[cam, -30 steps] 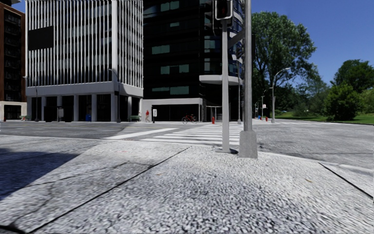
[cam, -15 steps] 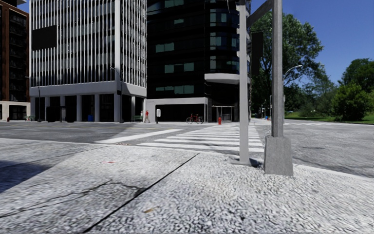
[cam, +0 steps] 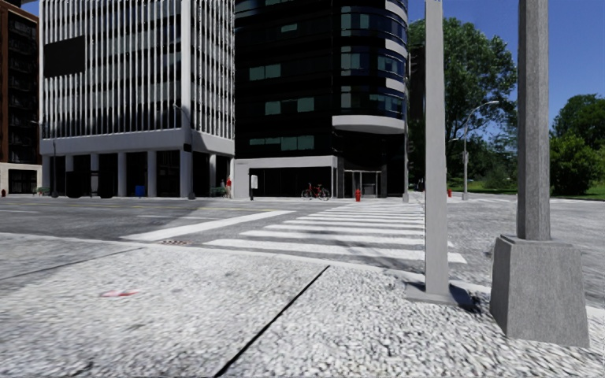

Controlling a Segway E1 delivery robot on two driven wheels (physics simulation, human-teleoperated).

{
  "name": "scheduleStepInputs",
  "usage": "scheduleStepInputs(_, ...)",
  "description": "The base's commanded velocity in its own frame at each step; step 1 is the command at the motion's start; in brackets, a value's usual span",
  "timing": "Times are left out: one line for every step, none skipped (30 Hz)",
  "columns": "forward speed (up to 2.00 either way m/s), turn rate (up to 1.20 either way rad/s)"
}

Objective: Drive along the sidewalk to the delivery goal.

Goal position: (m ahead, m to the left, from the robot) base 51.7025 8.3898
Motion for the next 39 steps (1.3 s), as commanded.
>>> scheduleStepInputs(2.00, 0.00)
scheduleStepInputs(2.00, 0.00)
scheduleStepInputs(2.00, 0.00)
scheduleStepInputs(2.00, 0.00)
scheduleStepInputs(2.00, 0.00)
scheduleStepInputs(2.00, 0.00)
scheduleStepInputs(2.00, 0.00)
scheduleStepInputs(2.00, 0.00)
scheduleStepInputs(2.00, 0.00)
scheduleStepInputs(2.00, 0.00)
scheduleStepInputs(2.00, 0.00)
scheduleStepInputs(2.00, 0.00)
scheduleStepInputs(2.00, 0.00)
scheduleStepInputs(2.00, 0.00)
scheduleStepInputs(2.00, 0.00)
scheduleStepInputs(2.00, 0.00)
scheduleStepInputs(2.00, 0.00)
scheduleStepInputs(2.00, 0.00)
scheduleStepInputs(2.00, 0.00)
scheduleStepInputs(2.00, 0.00)
scheduleStepInputs(2.00, -0.03)
scheduleStepInputs(2.00, -0.19)
scheduleStepInputs(2.00, -0.31)
scheduleStepInputs(2.00, -0.31)
scheduleStepInputs(2.00, -0.36)
scheduleStepInputs(2.00, -0.37)
scheduleStepInputs(1.96, -0.38)
scheduleStepInputs(1.96, -0.38)
scheduleStepInputs(1.83, -0.39)
scheduleStepInputs(1.71, -0.39)
scheduleStepInputs(1.67, -0.40)
scheduleStepInputs(1.67, -0.40)
scheduleStepInputs(1.67, -0.40)
scheduleStepInputs(1.66, -0.40)
scheduleStepInputs(1.66, -0.40)
scheduleStepInputs(1.66, -0.40)
scheduleStepInputs(1.66, -0.40)
scheduleStepInputs(1.66, -0.40)
scheduleStepInputs(1.66, -0.40)
